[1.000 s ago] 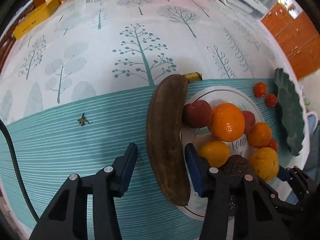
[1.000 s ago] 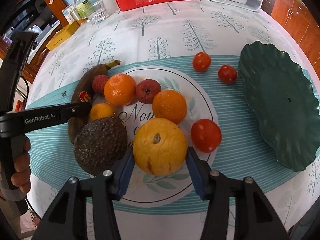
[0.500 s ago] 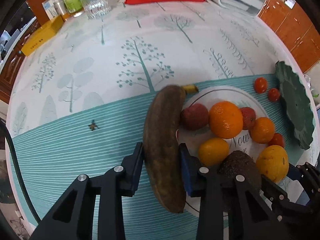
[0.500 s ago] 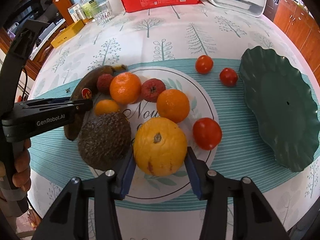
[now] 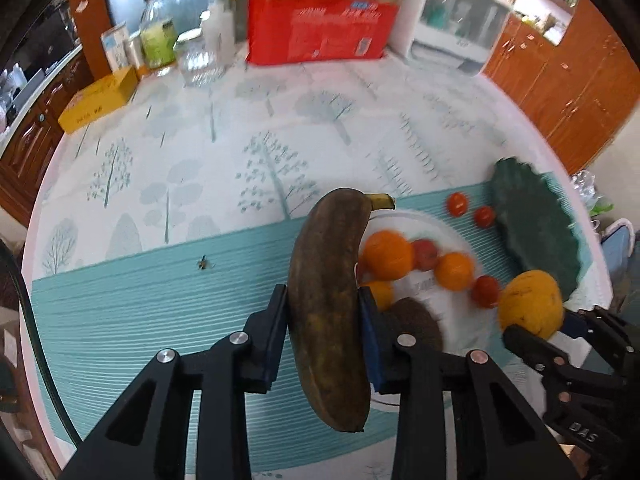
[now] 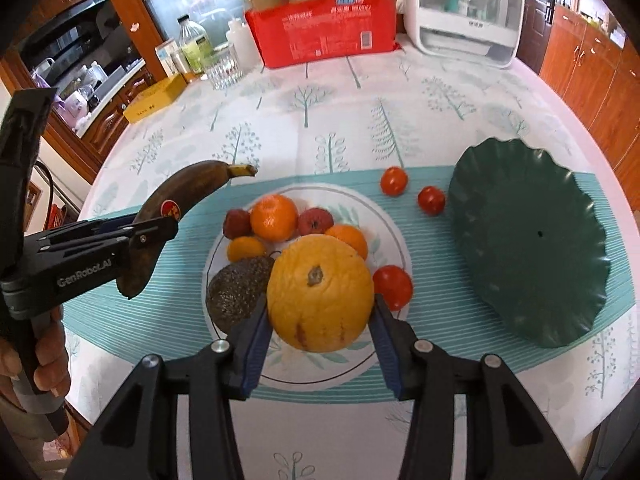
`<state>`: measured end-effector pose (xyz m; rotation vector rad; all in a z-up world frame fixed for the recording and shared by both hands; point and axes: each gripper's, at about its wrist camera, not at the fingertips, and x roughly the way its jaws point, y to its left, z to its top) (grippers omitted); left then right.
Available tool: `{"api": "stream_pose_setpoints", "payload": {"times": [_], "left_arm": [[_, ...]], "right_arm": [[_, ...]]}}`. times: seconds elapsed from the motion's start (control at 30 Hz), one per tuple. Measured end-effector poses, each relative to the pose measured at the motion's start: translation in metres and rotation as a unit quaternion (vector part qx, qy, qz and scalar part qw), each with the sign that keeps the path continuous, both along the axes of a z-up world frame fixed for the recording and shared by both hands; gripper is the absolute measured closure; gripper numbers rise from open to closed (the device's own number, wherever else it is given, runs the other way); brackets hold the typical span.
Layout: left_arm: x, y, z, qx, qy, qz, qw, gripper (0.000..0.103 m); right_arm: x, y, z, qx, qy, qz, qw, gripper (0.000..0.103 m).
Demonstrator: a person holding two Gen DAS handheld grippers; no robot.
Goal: Organize fruits
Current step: 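Carry banana and yellow orange onto the green plate while both tools open to release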
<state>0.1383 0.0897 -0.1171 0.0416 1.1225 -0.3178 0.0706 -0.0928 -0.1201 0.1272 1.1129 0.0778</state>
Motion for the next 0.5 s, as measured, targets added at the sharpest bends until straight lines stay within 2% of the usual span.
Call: {"api": "stream_pose_setpoints", "payload": {"times": [0.13, 0.3, 0.4, 0.5], "left_arm": [[-0.008, -0.024, 0.032, -0.021, -0.031, -0.026, 0.9989, 0.071], [-0.016, -0.078, 0.065, -0.048, -0.057, -0.066, 0.9951, 0.071], [-0.02, -0.117, 0.069, -0.053, -0.061, -0.08, 0.9935, 0.071], [-0.017, -0.159, 0.062, -0.055, -0.05, -0.083, 0.9938, 0.071]], "right_arm": [[-0.006, -0.02, 0.017, -0.003, -0.015, -0.018, 1.0, 0.055], [-0.012, -0.068, 0.03, -0.016, -0.029, -0.05, 0.998, 0.055], [-0.012, -0.105, 0.031, -0.022, -0.028, -0.07, 0.997, 0.055], [-0.007, -0.144, 0.026, -0.025, -0.017, -0.076, 0.997, 0.055]]}}
